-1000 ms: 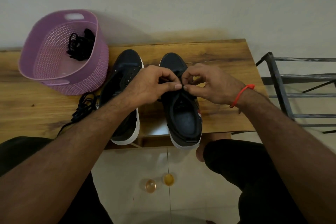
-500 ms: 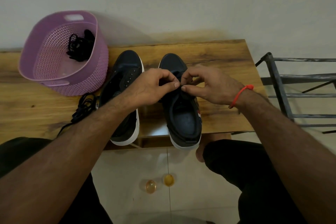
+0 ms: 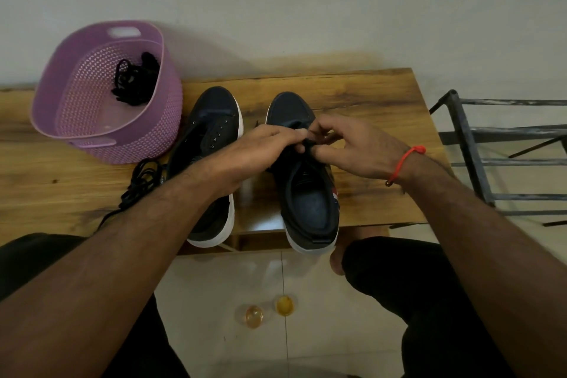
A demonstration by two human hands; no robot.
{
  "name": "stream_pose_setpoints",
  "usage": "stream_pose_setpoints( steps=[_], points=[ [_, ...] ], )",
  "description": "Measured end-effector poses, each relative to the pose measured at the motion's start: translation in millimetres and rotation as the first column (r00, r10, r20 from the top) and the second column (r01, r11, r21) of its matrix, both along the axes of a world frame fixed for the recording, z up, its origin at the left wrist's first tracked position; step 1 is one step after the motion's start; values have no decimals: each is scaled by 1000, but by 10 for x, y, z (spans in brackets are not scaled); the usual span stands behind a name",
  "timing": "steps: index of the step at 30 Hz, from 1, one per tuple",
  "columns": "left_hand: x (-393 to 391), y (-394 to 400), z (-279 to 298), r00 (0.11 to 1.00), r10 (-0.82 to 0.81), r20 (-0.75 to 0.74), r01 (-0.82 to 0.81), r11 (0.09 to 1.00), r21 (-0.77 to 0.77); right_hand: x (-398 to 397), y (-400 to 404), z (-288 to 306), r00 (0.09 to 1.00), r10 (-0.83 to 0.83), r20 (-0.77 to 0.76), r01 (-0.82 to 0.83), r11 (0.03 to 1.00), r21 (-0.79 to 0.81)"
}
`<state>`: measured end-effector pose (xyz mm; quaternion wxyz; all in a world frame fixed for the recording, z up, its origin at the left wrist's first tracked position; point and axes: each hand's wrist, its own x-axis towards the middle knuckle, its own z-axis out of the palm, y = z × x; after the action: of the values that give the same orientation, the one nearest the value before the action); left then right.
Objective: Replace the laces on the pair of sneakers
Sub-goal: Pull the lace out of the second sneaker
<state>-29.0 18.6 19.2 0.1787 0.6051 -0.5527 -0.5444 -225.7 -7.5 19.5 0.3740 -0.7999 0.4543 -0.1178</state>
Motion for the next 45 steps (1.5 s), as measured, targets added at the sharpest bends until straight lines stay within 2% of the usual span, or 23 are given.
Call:
stream_pose_setpoints(
  steps=[2, 4, 7, 10, 12, 14, 15, 17, 19, 21, 24, 27, 28, 29, 31, 33, 35, 36, 38, 40, 41, 42, 45],
  points=[
    [8, -1, 19, 999, 2, -44, -1, 1000, 27, -6, -17, -15, 1000, 13, -18, -14, 1000, -16],
    [11, -7, 45, 986, 79, -147, -71, 996, 59, -10, -31, -15, 999, -35, 11, 34, 999, 5],
    [50, -39, 94, 906, 235, -351, -194, 970, 150, 9, -31, 19, 960, -187, 209, 142, 967, 212],
    [95, -44, 110, 787, 322, -526, -227, 944, 237, 13, -37, 62, 848, -395, 352, 218, 867, 448],
    [106, -40, 109, 703, 365, -610, -245, 930, 274, 0, -51, 91, 737, -525, 425, 198, 770, 607],
    [118, -55, 110, 664, 376, -646, -268, 926, 264, -48, -88, 97, 633, -613, 473, 154, 698, 699],
    [128, -70, 112, 679, 362, -639, -276, 932, 236, -70, -105, 97, 595, -641, 486, 136, 676, 725],
    [141, -95, 107, 766, 306, -565, -258, 952, 165, -107, -131, 92, 538, -672, 509, 96, 648, 755],
    [149, -95, 100, 861, 228, -455, -198, 974, 114, -115, -145, 92, 477, -698, 534, 65, 634, 771],
    [164, -81, 79, 915, 134, -380, -124, 991, 52, -112, -149, 91, 405, -718, 566, 51, 636, 770],
    [169, -65, 107, 896, 35, -443, -65, 996, -53, -112, -139, 110, 319, -728, 607, 4, 641, 767],
    [170, -101, 161, 790, 75, -609, -85, 996, 13, -119, -132, 142, 272, -728, 629, -59, 639, 766],
    [188, -116, 183, 786, 98, -610, -88, 995, 46, -119, -136, 148, 270, -732, 625, -59, 635, 770],
    [220, -129, 197, 820, 103, -563, -85, 995, 58, -119, -141, 149, 288, -738, 611, -37, 629, 777],
    [302, -137, 196, 924, 34, -380, -25, 999, 28, -117, -149, 135, 369, -745, 555, 57, 614, 787],
    [330, -127, 189, 950, -23, -313, 27, 1000, 7, -118, -142, 115, 422, -748, 512, 102, 600, 793],
    [321, -134, 213, 890, 52, -454, -45, 999, 27, -103, -143, 115, 369, -754, 544, 53, 601, 797],
    [323, -145, 238, 823, 116, -556, -98, 993, 63, -97, -154, 122, 298, -760, 577, 22, 610, 792],
    [349, -169, 285, 650, 236, -722, -192, 971, 144, -102, -197, 123, 93, -777, 623, -15, 624, 781],
    [389, -173, 313, 512, 324, -796, -290, 937, 194, -143, -244, 106, -108, -776, 621, -1, 625, 780],
    [397, -170, 314, 467, 361, -807, -340, 916, 213, -172, -259, 95, -182, -769, 613, 16, 621, 784],
    [394, -165, 306, 437, 392, -810, -382, 896, 227, -198, -266, 82, -228, -762, 606, 33, 616, 787],
    [344, -151, 269, 416, 425, -804, -449, 865, 225, -225, -265, 55, -276, -748, 604, 66, 612, 788]
  ],
)
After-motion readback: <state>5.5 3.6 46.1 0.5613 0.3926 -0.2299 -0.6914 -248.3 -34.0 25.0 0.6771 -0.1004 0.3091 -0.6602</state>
